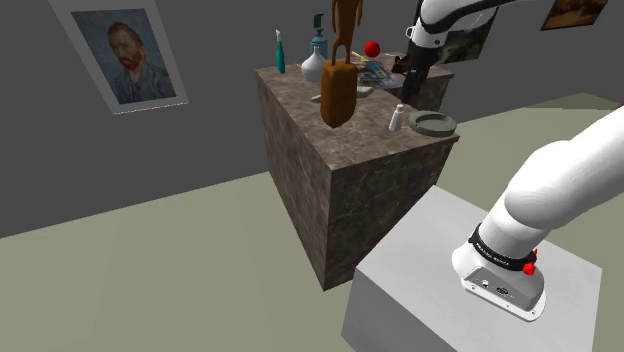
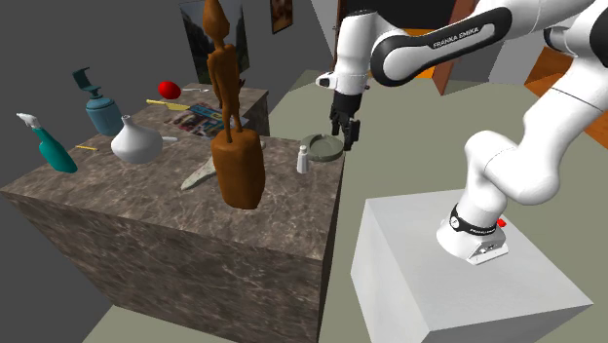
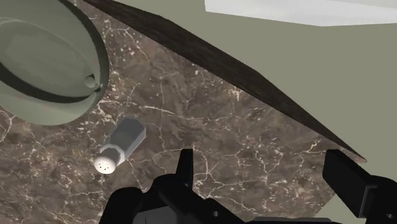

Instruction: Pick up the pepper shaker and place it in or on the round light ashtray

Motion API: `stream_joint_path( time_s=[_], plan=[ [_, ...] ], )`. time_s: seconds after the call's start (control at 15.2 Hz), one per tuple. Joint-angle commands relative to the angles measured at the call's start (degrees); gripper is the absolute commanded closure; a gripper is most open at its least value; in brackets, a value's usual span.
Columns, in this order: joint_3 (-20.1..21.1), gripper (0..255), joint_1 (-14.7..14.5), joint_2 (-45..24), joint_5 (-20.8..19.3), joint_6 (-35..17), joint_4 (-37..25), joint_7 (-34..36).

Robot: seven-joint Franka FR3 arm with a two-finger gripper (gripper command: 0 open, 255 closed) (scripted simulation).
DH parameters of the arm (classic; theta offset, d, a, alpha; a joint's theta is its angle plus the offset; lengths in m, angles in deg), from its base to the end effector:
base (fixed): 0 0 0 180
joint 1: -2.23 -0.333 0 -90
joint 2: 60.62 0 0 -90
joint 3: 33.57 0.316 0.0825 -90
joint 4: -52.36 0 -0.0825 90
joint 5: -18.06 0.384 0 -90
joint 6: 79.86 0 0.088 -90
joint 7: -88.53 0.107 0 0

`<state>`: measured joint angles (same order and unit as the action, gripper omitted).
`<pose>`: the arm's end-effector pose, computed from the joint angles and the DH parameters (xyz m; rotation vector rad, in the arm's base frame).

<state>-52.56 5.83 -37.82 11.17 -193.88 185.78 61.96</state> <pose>0.4000 -0.1841 0.4863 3.1304 0.2161 0.0710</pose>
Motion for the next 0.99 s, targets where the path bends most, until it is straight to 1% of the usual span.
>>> stream_joint_path(
  time_s=[0.0,0.26,0.53,0.86,0.92],
  plan=[
    [-1.5,0,0.0,-3.8,-0.1,-2.8,-1.1,-2.3],
    [-4.4,0,0.1,-11.9,0.9,-7.4,-4.9,-7.4],
    [-6.7,0,0.6,-20.5,3.4,-11.2,-9.9,-12.9],
    [-7.9,0,2.6,-31.8,8.1,-14.5,-17.8,-19.9],
    [-7.8,0,2.8,-32.3,8.3,-14.6,-18.2,-20.2]
  ],
)
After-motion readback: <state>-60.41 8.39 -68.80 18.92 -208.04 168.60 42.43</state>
